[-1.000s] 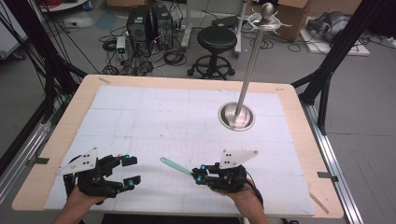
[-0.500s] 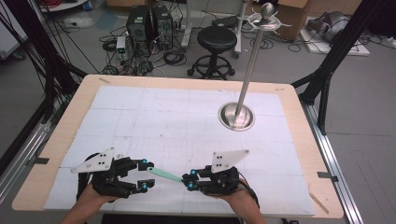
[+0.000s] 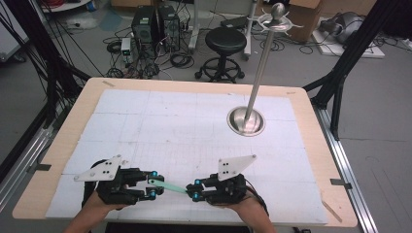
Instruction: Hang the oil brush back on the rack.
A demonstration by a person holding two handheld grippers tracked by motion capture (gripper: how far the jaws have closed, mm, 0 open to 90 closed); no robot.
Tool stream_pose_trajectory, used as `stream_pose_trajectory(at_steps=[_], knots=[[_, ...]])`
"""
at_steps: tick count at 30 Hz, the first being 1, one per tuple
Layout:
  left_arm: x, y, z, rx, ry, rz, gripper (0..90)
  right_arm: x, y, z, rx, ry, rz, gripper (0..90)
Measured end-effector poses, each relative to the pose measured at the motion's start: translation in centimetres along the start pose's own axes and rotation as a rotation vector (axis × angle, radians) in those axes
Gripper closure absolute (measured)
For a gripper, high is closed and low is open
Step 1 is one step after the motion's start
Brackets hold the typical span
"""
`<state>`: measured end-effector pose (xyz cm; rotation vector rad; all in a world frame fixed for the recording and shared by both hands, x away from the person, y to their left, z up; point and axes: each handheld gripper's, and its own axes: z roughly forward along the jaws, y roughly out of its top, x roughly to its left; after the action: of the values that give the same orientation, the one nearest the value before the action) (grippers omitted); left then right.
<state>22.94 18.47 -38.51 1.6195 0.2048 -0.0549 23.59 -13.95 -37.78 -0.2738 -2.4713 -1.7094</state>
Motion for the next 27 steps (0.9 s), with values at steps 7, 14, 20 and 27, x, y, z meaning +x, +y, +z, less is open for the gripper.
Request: stream_pose_trajectory(at_steps=[7, 14, 20, 27], knots=[[0.0, 0.0, -0.1, -0.016, -0.036, 0.003, 74.5, -0.1, 0.0, 0.0, -0.015, 0.034, 0.001, 81.4], [-0.3, 0.4, -0.2, -0.023, -0.021, 0.009, 75.5, 0.0, 0.1, 0.2, -0.011, 0.019, 0.004, 78.7], [-0.4, 1.3, -0.2, -0.007, 0.023, -0.011, 75.6, 0.3, 0.3, 0.1, -0.015, -0.109, 0.011, 55.0], [-0.4, 2.1, 0.0, 0.024, 0.017, -0.019, 75.5, 1.2, 0.8, 0.8, 0.038, -0.141, -0.045, 55.8]])
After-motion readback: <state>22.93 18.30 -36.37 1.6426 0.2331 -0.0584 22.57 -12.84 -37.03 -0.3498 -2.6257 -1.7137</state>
